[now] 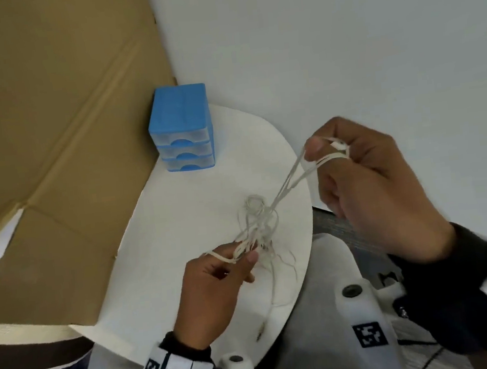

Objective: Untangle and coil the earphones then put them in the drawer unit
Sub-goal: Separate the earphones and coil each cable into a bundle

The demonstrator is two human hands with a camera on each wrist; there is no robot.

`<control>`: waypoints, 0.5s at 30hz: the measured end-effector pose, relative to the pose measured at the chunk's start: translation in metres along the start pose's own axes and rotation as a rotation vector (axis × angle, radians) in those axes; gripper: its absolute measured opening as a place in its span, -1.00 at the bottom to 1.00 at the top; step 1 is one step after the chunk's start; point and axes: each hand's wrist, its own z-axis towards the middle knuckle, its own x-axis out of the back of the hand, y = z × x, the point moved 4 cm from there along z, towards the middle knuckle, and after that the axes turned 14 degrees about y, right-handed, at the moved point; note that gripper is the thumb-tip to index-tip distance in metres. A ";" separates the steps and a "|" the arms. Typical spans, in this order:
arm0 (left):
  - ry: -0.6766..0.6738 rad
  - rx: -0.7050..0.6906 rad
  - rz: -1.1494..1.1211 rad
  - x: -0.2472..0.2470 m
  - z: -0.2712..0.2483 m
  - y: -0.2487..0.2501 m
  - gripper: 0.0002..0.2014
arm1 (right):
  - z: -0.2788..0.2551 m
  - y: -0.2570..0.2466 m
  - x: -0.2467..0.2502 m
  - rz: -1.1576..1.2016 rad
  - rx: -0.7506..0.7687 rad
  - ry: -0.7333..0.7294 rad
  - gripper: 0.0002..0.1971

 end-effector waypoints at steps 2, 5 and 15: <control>0.096 -0.042 -0.078 0.007 -0.001 0.007 -0.89 | 0.003 -0.004 -0.003 -0.020 0.082 0.004 -0.76; 0.233 -0.209 -0.046 0.021 -0.002 0.015 -0.80 | 0.005 -0.005 -0.016 -0.274 0.224 -0.156 -0.78; 0.443 -0.230 -0.081 0.066 0.012 0.006 -0.92 | 0.024 -0.058 -0.025 -0.275 0.466 -0.028 -0.79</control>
